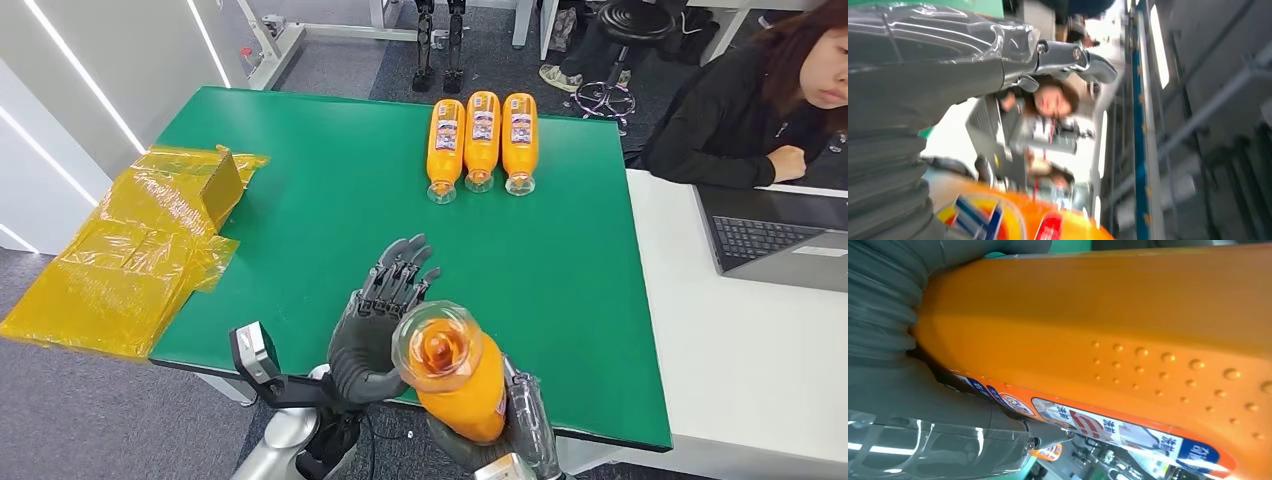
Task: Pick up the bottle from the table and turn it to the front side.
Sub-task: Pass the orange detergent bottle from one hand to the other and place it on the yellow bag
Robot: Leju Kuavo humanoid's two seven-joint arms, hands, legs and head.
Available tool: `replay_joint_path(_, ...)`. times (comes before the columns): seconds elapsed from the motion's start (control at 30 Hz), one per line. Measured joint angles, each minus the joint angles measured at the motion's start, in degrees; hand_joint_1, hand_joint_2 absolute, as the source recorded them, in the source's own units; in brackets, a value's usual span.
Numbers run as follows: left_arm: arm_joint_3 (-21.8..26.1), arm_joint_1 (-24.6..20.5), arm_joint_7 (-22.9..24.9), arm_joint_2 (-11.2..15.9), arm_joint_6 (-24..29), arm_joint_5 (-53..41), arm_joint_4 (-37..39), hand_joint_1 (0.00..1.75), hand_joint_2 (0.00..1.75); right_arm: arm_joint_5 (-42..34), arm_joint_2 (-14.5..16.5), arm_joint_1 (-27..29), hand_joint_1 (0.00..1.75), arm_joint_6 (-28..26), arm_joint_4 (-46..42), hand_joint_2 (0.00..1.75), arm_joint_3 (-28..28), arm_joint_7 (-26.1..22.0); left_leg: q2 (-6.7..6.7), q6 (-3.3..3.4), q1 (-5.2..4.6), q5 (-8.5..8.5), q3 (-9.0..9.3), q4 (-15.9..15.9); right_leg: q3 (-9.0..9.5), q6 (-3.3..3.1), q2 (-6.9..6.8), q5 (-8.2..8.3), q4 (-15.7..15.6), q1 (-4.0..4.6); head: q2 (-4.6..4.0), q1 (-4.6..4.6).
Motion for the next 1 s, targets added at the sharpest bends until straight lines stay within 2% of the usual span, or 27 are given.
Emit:
replay_joint_path(0.13, 0.0, 0.2, 0.5, 1.0, -5.1, 3.6, -1.0, 0.0, 1.75, -2.9, -0.4, 1.0, 1.75, -0.7, -0.4, 1.75, -0.8, -2.3, 0.0, 0.0, 0.0, 0.0, -0.01, 0.0, 0.0, 0.0, 0.0, 0.0, 0.0, 0.0, 0.0, 0.0)
replay_joint_path(0.33, 0.6, 1.4, 0.6, 2.6, -5.4, 2.7, -3.4, 0.0, 1.75, -3.9, -1.6, 2.2, 1.75, -1.1, -0.5, 1.75, -1.5, -3.5, 0.0, 0.0, 0.0, -0.01, -0.01, 0.0, 0.0, 0.0, 0.0, 0.0, 0.0, 0.0, 0.0, 0.0)
replay_joint_path(0.6, 2.6, 4.3, 1.0, 3.7, -5.0, -1.1, -7.7, 0.0, 1.75, -0.8, -2.9, 4.1, 1.75, -0.3, -1.5, 1.75, -2.5, 0.4, 0.01, 0.0, 0.0, -0.01, -0.01, 0.0, 0.0, 0.0, 0.0, -0.01, 0.0, 0.0, 0.0, 0.0)
replay_joint_path(0.83, 3.6, 6.0, 3.5, 3.8, -5.0, -6.6, -12.3, 0.0, 1.75, 6.7, -3.3, 4.8, 1.75, 9.6, -1.6, 1.75, -2.6, 12.4, 0.01, 0.0, 0.0, 0.0, 0.0, 0.0, 0.01, 0.0, -0.01, -0.01, 0.0, 0.0, 0.0, -0.01)
replay_joint_path(1.0, 4.2, 6.5, 4.7, 3.7, -5.4, -8.1, -14.6, 0.0, 1.75, 21.5, -4.8, 5.5, 1.75, 8.6, -1.8, 1.75, -2.6, 19.3, 0.0, 0.01, -0.01, -0.01, 0.0, 0.0, 0.02, 0.01, -0.01, -0.01, 0.0, -0.01, 0.0, 0.01)
